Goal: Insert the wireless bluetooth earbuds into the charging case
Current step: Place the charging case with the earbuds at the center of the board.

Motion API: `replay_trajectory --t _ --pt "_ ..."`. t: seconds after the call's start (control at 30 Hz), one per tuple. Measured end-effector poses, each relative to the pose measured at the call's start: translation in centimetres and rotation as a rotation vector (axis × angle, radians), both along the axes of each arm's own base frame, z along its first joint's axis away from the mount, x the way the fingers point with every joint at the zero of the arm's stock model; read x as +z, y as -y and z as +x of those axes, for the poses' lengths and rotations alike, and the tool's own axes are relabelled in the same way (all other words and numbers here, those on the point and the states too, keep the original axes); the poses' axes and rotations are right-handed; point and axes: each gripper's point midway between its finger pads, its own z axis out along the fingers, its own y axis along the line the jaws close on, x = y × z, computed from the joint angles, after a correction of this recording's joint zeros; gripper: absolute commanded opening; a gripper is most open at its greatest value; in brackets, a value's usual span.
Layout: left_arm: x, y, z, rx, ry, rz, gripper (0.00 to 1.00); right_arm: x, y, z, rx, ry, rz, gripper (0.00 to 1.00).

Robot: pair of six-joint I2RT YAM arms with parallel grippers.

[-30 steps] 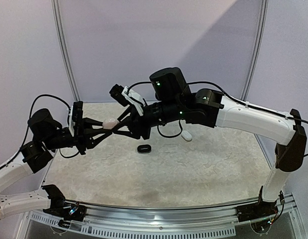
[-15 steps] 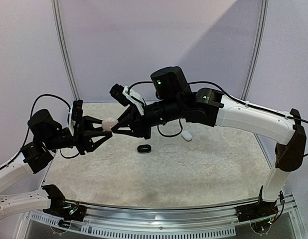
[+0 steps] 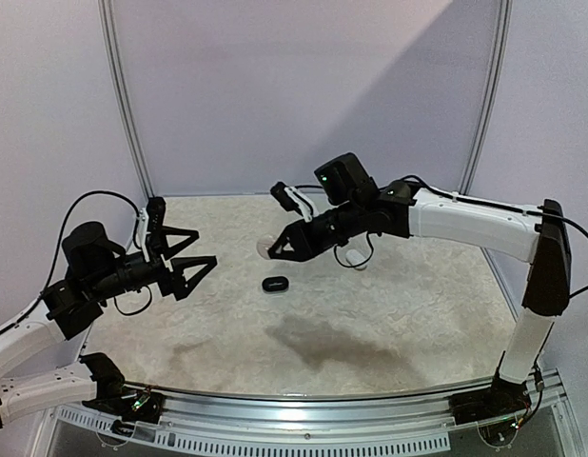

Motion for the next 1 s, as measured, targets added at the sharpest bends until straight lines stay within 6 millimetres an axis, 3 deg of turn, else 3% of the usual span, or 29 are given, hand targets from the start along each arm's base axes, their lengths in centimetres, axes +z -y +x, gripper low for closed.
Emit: replay_trajectory --t 0.17,0.3,0.43,0.6,0.7,0.73,0.77,0.93,1.0 --pt "-1.3 -0.8 0.9 0.061 -0.044 0.014 0.99 -7.7 2.9 2.7 -0.141 -0.246 -0.144 0.00" --pt "-1.7 -1.1 1.2 0.082 -0.054 0.019 0.99 -14.5 4.7 2.7 -0.198 -0.421 -0.275 0.00" --pt "-2.4 -1.7 1.4 0.105 -0.068 0.029 0.99 -18.2 6.4 2.0 -0.234 -0.535 -0.359 0.18" --pt "-3.2 -2.2 1.8 0.130 -0.083 0.039 0.99 -19.6 7.7 2.1 -0.272 -0.588 -0.405 0.55" --pt "-3.2 -2.4 2.0 0.142 -0.083 0.040 0.99 -19.9 8.7 2.5 -0.303 -0.601 -0.428 0.81" --pt "-3.2 -2.5 2.1 0.147 -0.083 0.040 0.99 -20.0 9.2 2.7 -0.315 -0.601 -0.441 0.94" --pt "-3.2 -2.6 2.1 0.152 -0.082 0.040 0.99 -19.9 9.5 2.9 -0.322 -0.601 -0.451 0.98" --pt "-3.2 -3.8 3.1 0.210 -0.082 0.040 0.99 -18.1 10.9 5.5 -0.376 -0.515 -0.489 0.99" --pt "-3.3 -5.0 4.0 0.266 -0.083 0.041 0.99 -16.7 12.4 7.0 -0.425 -0.455 -0.495 0.99"
